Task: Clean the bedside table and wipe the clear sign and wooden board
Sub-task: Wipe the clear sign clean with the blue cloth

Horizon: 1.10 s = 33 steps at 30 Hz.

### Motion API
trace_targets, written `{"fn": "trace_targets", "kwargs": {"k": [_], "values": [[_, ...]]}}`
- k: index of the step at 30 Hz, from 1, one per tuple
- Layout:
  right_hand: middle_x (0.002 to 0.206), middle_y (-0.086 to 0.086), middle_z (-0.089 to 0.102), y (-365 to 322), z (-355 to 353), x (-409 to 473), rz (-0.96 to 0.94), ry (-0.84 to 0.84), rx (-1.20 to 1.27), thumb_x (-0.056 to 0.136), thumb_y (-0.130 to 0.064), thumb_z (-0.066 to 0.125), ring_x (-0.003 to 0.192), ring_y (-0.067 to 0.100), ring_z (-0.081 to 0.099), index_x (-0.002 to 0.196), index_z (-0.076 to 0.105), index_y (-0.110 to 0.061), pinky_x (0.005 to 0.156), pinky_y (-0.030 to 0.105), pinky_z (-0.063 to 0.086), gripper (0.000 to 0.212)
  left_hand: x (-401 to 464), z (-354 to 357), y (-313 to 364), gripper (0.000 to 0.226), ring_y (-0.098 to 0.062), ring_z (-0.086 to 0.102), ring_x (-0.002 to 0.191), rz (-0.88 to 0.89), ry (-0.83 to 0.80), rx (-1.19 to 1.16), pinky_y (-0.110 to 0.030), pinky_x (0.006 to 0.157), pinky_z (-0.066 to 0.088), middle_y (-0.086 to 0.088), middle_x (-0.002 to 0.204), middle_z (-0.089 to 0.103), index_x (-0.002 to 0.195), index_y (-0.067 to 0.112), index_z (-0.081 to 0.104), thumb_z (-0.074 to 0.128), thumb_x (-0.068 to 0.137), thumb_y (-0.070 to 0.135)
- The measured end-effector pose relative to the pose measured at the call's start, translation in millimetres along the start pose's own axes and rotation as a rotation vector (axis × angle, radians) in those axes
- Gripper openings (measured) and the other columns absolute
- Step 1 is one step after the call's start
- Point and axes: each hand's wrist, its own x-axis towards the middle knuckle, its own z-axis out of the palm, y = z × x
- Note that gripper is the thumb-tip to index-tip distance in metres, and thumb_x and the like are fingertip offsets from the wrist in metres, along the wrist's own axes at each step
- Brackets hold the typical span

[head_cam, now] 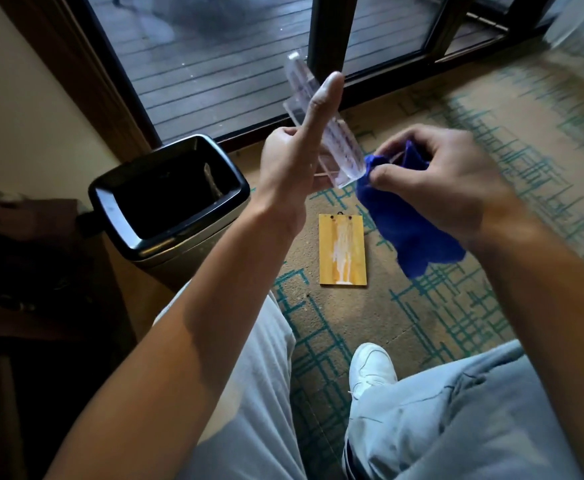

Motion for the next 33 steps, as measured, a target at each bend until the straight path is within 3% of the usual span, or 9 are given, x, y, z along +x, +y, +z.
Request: {"fn": "trace_targets", "kwargs": {"k": [3,6,11,14,17,21,24,27,33], "values": [[0.083,-0.015,0.063,-6,-3,-1,-0.117,-0.034,-0.003,0.07,-0.055,0.073,0.071,-0.01,0.06,0.099,0.066,-0.035,0.055,0.005,0.043,0.036,-2,-2,-3,0.044,-0.029,0.077,0.086,0.015,-0.015,-0.007,-0.042,0.078,0.063,-0.018,0.093,0.077,0.094,0.008,0.07,0.066,0.091,0.052],[0.08,-0.019,0.062,-9,4,-3,-0.193,0.02,-0.065,0.08,-0.052,0.073,0.071,-0.008,0.06,0.097,0.068,-0.032,0.058,0.003,0.04,0.027,-3,0,-6,0.042,-0.028,0.077,0.086,0.057,-0.024,-0.028,-0.043,0.077,0.064,-0.018,0.091,0.078,0.097,0.004,0.071,0.068,0.091,0.046],[0.074,-0.009,0.064,-8,3,2,-0.226,0.142,-0.103,0.087,-0.035,0.067,0.062,0.003,0.054,0.085,0.073,-0.026,0.058,0.009,0.037,0.012,4,-3,-18,0.064,-0.031,0.076,0.088,0.091,-0.013,-0.129,-0.044,0.073,0.062,-0.016,0.099,0.077,0.12,0.005,0.064,0.043,0.098,0.061],[0.067,-0.01,0.068,-6,-5,4,-0.126,0.095,0.109,0.087,-0.033,0.067,0.059,-0.002,0.056,0.079,0.074,-0.019,0.058,0.016,0.043,0.017,14,-11,-26,0.064,-0.025,0.075,0.072,0.092,0.038,-0.149,-0.033,0.058,0.057,-0.01,0.083,0.078,0.11,0.011,0.069,0.032,0.1,0.063],[0.07,-0.002,0.072,-7,-6,1,-0.065,0.012,0.226,0.085,-0.032,0.068,0.063,0.006,0.06,0.082,0.076,-0.019,0.061,0.024,0.045,0.016,17,-13,-34,0.06,-0.032,0.062,0.064,0.173,0.031,-0.136,-0.028,0.047,0.047,-0.012,0.078,0.073,0.105,0.008,0.066,0.034,0.101,0.059],[0.079,0.001,0.075,-10,-5,-2,-0.024,-0.016,0.267,0.082,-0.036,0.075,0.067,0.013,0.068,0.082,0.075,-0.019,0.06,0.031,0.052,0.017,14,-6,-36,0.05,-0.021,0.062,0.065,0.293,0.152,-0.191,-0.025,0.051,0.043,-0.007,0.077,0.066,0.103,0.009,0.062,0.033,0.102,0.05],[0.073,-0.001,0.071,-10,-11,-2,-0.006,0.142,0.336,0.08,-0.038,0.079,0.068,0.019,0.067,0.075,0.071,-0.018,0.066,0.043,0.057,0.022,13,-9,-33,0.053,-0.013,0.059,0.058,0.402,0.335,-0.023,-0.028,0.051,0.044,-0.007,0.076,0.063,0.1,0.003,0.059,0.033,0.098,0.048],[0.074,-0.007,0.068,-18,-13,-3,-0.104,0.296,0.436,0.083,-0.033,0.077,0.069,0.01,0.064,0.08,0.07,-0.024,0.065,0.036,0.056,0.012,11,-10,-32,0.039,-0.013,0.063,0.058,0.508,0.399,0.195,-0.03,0.052,0.05,-0.002,0.07,0.064,0.092,0.008,0.053,0.035,0.1,0.042],[0.098,-0.002,0.072,-36,26,-12,-0.275,0.119,0.155,0.086,-0.012,0.07,0.087,0.005,0.065,0.11,0.074,-0.015,0.083,0.017,0.05,0.024,10,1,-36,0.029,0.007,0.055,0.056,0.619,0.449,0.341,-0.019,0.054,0.041,0.014,0.06,0.054,0.097,0.012,0.046,0.038,0.103,0.039]]}}
